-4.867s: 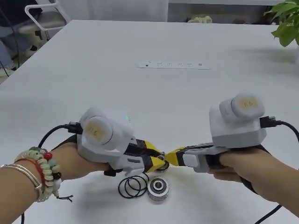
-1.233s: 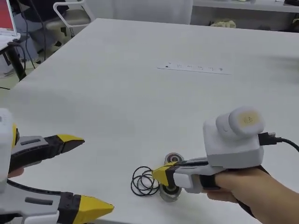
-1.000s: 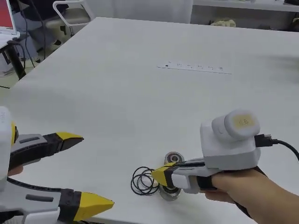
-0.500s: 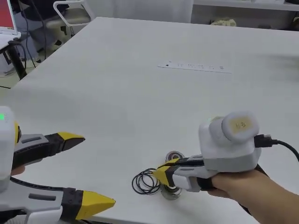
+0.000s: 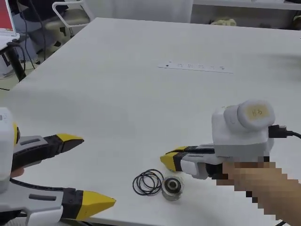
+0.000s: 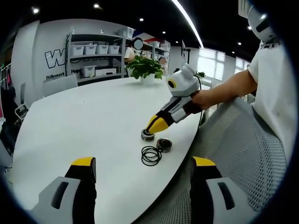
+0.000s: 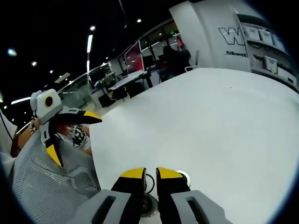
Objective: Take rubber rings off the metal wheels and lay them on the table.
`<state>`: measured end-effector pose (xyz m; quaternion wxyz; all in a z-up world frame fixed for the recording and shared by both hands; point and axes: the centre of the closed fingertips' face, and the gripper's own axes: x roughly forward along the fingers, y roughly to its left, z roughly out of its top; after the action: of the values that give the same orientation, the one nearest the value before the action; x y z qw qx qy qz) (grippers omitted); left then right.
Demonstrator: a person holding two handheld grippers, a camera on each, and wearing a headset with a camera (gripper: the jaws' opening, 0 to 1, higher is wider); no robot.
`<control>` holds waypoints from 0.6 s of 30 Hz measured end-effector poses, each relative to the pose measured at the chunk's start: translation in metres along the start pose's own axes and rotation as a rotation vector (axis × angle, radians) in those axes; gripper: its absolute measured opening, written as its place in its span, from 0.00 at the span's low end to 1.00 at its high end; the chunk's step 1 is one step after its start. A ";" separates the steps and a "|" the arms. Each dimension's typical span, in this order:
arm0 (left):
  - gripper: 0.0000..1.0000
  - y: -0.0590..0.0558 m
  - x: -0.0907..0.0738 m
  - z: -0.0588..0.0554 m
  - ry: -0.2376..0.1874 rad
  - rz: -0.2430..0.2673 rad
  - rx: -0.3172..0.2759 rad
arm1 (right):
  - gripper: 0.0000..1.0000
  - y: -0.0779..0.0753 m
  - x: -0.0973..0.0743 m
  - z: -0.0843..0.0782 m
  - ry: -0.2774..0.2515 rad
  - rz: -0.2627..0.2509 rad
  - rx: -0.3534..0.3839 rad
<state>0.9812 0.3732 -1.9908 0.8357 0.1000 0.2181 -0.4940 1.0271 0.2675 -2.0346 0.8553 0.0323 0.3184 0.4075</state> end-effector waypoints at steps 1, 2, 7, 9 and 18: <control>0.81 0.000 0.000 -0.001 0.003 0.000 0.001 | 0.06 -0.001 -0.002 0.003 -0.007 -0.005 -0.004; 0.81 0.000 0.000 -0.001 0.006 -0.001 0.002 | 0.07 -0.002 -0.003 0.005 -0.013 -0.010 -0.011; 0.81 0.000 0.000 -0.003 0.014 -0.002 0.011 | 0.08 -0.003 -0.010 0.017 -0.042 -0.028 -0.058; 0.81 0.000 0.000 -0.003 0.016 -0.004 0.011 | 0.09 -0.002 -0.014 0.022 -0.053 -0.030 -0.077; 0.83 -0.003 0.001 -0.002 0.010 -0.017 0.013 | 0.16 0.012 -0.030 0.033 -0.050 0.024 -0.132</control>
<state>0.9789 0.3718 -1.9929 0.8298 0.1062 0.2200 -0.5018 1.0240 0.2604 -1.9895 0.8583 -0.0101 0.2689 0.4369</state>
